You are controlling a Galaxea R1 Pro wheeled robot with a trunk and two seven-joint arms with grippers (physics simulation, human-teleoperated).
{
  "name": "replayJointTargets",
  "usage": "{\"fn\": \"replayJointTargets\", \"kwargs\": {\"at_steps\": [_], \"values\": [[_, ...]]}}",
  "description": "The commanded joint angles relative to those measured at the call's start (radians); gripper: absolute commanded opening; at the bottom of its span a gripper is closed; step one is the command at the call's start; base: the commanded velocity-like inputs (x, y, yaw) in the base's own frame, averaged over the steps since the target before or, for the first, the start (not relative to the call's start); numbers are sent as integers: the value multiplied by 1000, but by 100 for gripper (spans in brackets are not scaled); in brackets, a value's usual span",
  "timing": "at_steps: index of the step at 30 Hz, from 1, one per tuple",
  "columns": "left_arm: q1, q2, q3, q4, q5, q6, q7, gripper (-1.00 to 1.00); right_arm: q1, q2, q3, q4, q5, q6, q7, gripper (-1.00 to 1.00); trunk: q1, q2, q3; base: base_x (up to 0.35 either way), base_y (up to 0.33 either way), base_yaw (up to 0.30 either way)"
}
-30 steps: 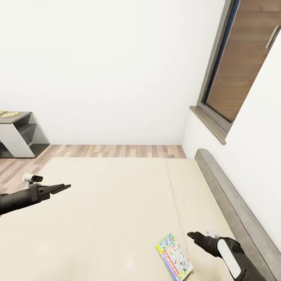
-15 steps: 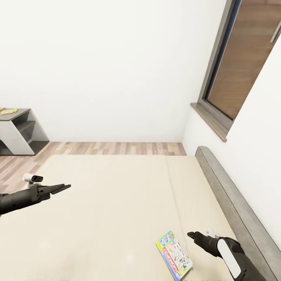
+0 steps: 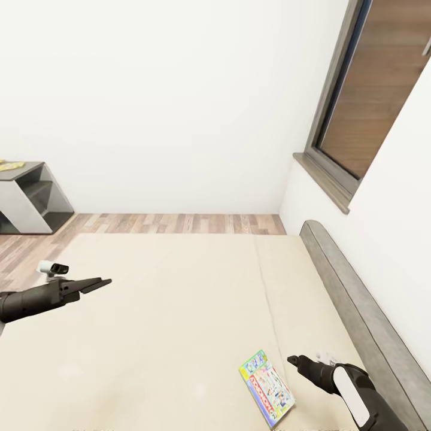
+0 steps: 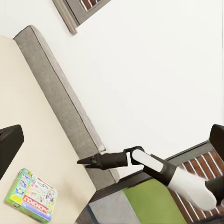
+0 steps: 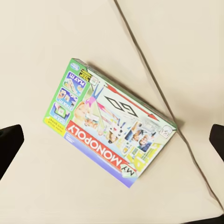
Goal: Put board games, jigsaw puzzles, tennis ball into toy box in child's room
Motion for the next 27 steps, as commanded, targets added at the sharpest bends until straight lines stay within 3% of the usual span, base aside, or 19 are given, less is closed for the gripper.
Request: {"fn": "replayJointTargets", "kwargs": {"at_steps": [1,8,12,17,20,27], "values": [[-5,0,-1,-7,-1,18,-4,100,-1,0,-1,-1,-5,5,-2,100,0,-2,-3,0,0,0],[-184,6,-18,-33,-13,45,-4,100,-1,0,-1,-1,-5,5,-2,100,0,-2,-15,0,0,0],[-331,28,-33,-35,-39,45,-4,100,-1,1,-1,-2,-3,5,-2,100,0,-2,-21,0,0,0],[-444,42,-36,-42,-51,45,-4,100,-1,0,-1,-1,0,5,-2,100,0,-2,-29,0,0,0],[-481,44,-39,-61,-52,45,-4,100,-1,-1,-1,-2,2,5,-2,100,0,-2,-34,0,0,0],[-499,47,-144,-91,-56,45,-4,100,-1,-1,-1,-2,5,3,-2,100,0,-2,-45,0,0,0]]}}
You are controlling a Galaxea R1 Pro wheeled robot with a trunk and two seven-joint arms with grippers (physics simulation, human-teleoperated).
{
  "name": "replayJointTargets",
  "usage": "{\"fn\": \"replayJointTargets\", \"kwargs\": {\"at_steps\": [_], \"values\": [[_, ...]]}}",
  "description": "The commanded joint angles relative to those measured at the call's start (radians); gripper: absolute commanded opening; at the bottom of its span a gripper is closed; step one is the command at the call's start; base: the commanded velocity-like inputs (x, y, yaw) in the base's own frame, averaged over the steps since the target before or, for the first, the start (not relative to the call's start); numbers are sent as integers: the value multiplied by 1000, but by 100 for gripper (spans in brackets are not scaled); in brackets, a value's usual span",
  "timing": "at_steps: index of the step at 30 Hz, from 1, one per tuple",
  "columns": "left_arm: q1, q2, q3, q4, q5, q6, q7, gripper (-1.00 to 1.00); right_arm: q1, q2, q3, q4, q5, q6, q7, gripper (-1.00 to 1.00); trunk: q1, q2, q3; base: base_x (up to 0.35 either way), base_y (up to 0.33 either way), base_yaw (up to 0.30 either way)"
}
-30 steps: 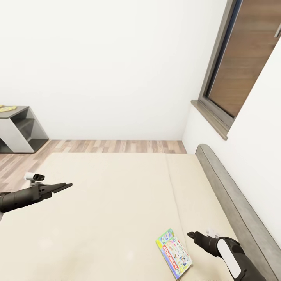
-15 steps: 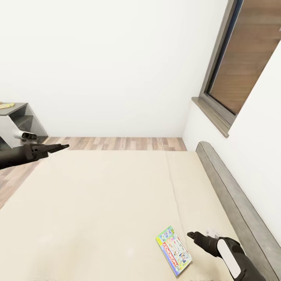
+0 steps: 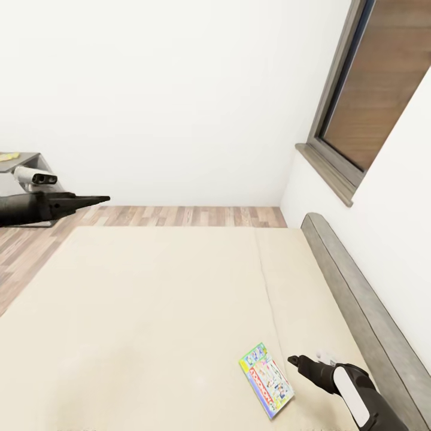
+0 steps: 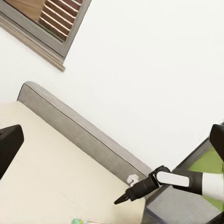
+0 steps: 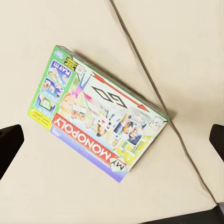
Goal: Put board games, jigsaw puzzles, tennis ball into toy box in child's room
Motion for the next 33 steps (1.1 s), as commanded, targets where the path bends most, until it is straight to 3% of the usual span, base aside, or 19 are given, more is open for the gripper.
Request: {"fn": "replayJointTargets", "kwargs": {"at_steps": [1,7,10,11,14,16,23,28,33], "values": [[-1,1,-6,0,-1,11,-4,100,0,0,-1,-1,-4,5,-2,100,0,-2,-3,0,0,0],[-6,-3,-17,-11,1,11,-4,100,0,1,-1,0,-3,3,-4,100,0,-2,-13,0,0,0],[-29,-9,-19,-31,1,11,-4,100,0,1,-1,-1,-3,3,-3,100,0,-2,-18,0,0,0],[-59,-18,-24,-47,0,11,-4,100,0,0,-2,-1,-3,3,-3,100,0,-2,-20,0,0,0],[-129,-38,-65,-71,-1,11,-4,100,0,0,-2,-1,-3,3,-3,100,0,-2,-24,0,0,0],[-146,-41,-95,-76,-2,11,-4,100,0,0,-2,-2,-3,3,-3,100,0,-2,-28,0,0,0],[-78,-34,-120,-75,-3,11,-4,100,0,0,-1,-4,-3,3,-3,100,0,-2,-39,0,0,0],[-57,12,-121,-75,3,11,-4,100,-2,2,-1,-29,-3,5,-3,100,0,-2,-47,0,0,0],[-53,41,-120,-74,8,11,-4,100,-22,-4,-1,-73,-3,9,-2,100,0,-2,-55,0,0,0]]}}
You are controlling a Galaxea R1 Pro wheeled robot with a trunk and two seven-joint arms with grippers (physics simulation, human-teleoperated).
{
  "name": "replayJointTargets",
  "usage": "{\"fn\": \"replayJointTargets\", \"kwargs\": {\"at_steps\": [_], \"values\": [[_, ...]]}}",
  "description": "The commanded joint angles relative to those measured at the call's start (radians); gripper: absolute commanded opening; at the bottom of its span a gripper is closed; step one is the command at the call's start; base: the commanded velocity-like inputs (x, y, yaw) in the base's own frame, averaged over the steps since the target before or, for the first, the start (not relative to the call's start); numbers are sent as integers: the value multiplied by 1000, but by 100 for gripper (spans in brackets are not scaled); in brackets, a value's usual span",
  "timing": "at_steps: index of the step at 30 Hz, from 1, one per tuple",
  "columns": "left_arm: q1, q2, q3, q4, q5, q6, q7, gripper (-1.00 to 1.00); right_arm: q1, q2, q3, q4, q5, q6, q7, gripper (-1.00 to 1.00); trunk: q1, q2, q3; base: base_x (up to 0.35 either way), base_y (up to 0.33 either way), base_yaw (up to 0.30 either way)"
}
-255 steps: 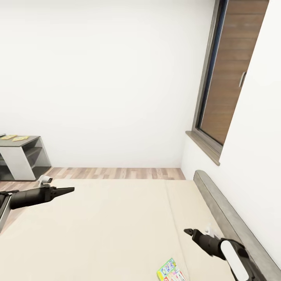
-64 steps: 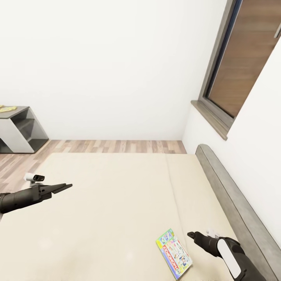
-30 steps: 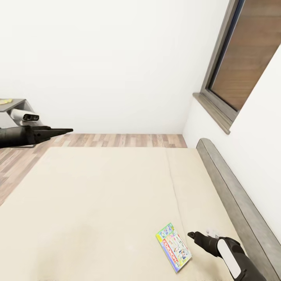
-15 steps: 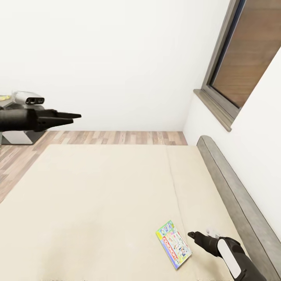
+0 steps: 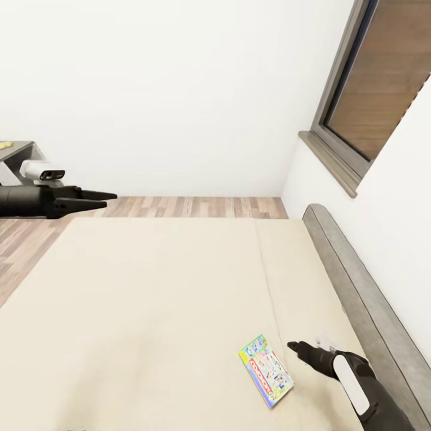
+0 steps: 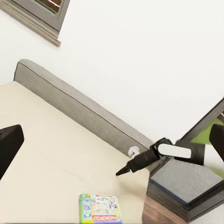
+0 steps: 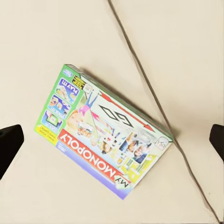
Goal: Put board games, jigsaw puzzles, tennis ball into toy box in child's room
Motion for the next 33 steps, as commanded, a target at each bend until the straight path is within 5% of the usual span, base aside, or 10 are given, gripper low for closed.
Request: {"fn": "replayJointTargets", "kwargs": {"at_steps": [1,33], "values": [[0,3,-1,0,0,11,-4,100,-11,-3,-1,-9,-5,6,-2,100,0,-2,-3,0,0,0],[41,4,-2,1,-4,11,-4,100,-64,-8,-3,-20,-4,1,-1,100,0,-2,-55,0,0,0]]}}
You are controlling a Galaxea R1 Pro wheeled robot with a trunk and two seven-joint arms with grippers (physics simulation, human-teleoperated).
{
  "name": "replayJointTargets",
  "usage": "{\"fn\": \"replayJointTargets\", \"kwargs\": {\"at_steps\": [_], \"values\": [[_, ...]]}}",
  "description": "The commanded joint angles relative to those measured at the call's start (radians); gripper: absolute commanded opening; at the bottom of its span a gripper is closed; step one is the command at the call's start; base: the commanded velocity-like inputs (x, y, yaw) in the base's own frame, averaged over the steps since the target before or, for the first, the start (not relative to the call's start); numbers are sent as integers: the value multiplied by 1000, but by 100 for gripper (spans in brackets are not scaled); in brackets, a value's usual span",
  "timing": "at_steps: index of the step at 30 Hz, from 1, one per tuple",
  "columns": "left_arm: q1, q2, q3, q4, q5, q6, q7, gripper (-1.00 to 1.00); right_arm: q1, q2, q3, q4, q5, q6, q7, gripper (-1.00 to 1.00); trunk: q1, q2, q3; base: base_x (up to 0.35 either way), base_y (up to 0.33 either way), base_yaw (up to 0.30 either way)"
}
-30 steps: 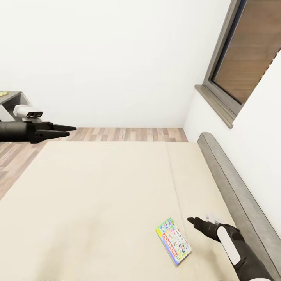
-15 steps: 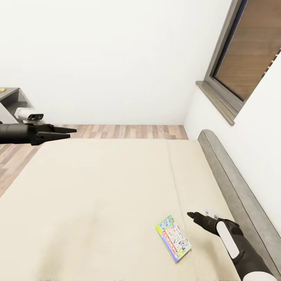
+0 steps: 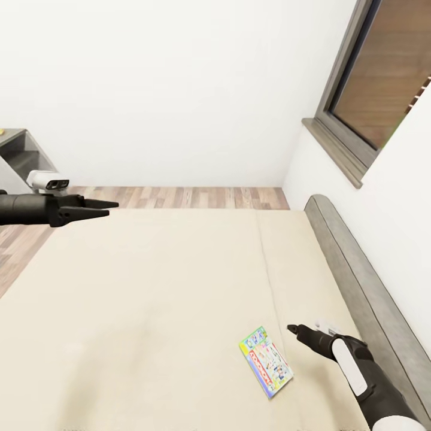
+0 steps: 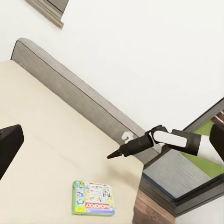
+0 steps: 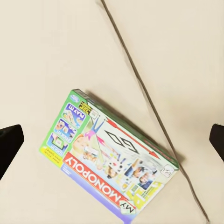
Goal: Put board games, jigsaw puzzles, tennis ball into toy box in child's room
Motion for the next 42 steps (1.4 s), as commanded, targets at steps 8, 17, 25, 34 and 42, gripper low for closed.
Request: {"fn": "replayJointTargets", "kwargs": {"at_steps": [8,17,25,34,42], "values": [[11,-1,0,0,-3,10,-4,100,-1,5,-1,-1,-5,2,-1,100,0,-2,-14,0,0,0],[23,3,1,0,-3,10,-4,100,-1,-4,-1,0,-4,2,4,100,0,-2,-29,0,0,0],[26,5,1,0,-3,10,-4,100,-1,-4,-1,0,-4,2,5,100,0,-2,-42,0,0,0],[35,5,2,0,-1,10,-4,100,-1,4,0,-4,-4,2,5,100,0,-2,-56,0,0,0],[38,7,3,0,1,10,-4,100,-1,2,-1,-4,-3,2,5,100,0,-2,-69,0,0,0]]}}
